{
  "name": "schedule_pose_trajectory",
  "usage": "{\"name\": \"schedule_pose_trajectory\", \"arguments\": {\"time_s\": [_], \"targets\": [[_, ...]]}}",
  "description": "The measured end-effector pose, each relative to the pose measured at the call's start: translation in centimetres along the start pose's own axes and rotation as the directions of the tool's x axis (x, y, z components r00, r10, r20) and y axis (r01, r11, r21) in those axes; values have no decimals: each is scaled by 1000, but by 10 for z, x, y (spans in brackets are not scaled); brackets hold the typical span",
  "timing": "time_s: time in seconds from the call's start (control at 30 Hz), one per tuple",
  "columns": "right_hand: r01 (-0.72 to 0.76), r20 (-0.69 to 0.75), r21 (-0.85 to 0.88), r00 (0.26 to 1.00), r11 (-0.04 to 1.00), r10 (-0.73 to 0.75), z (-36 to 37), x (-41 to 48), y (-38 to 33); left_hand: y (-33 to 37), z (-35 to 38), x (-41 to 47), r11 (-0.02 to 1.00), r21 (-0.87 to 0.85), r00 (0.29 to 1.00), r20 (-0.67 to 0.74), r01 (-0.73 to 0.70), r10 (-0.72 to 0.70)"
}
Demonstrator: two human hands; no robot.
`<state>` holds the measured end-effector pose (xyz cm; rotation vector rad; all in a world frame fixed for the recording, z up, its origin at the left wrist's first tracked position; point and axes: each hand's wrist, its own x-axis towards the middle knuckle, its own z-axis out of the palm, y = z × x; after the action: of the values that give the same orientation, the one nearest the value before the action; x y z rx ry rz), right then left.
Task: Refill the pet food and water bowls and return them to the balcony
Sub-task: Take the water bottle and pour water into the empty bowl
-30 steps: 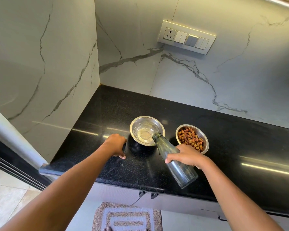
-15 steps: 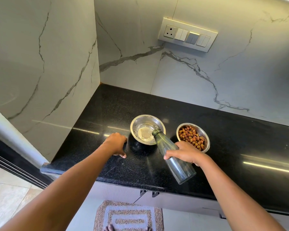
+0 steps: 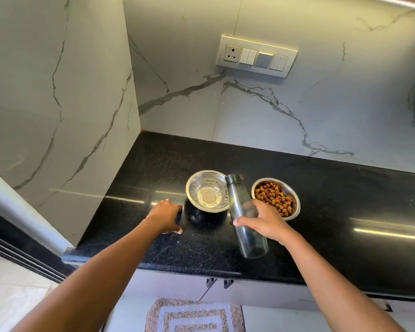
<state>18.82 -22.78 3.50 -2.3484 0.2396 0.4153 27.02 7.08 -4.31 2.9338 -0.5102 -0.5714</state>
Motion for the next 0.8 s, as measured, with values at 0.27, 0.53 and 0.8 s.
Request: {"name": "schedule_pose_trajectory", "arguments": {"time_s": [0.27,0.53,0.8], "targets": [[192,-278,252,953,948,-119,-15,-19,-23,35,-51,-18,876,-466,889,-445,-123,-112],[453,-609,303,769,838,-196,-89,-37,-75,127,-187,-38,573,-533,751,-612,-622,247],[682,-850,184,472,708,-234,-235,-81,-149,218,-334,-68,334,-358,472,-795,-872,381]]}}
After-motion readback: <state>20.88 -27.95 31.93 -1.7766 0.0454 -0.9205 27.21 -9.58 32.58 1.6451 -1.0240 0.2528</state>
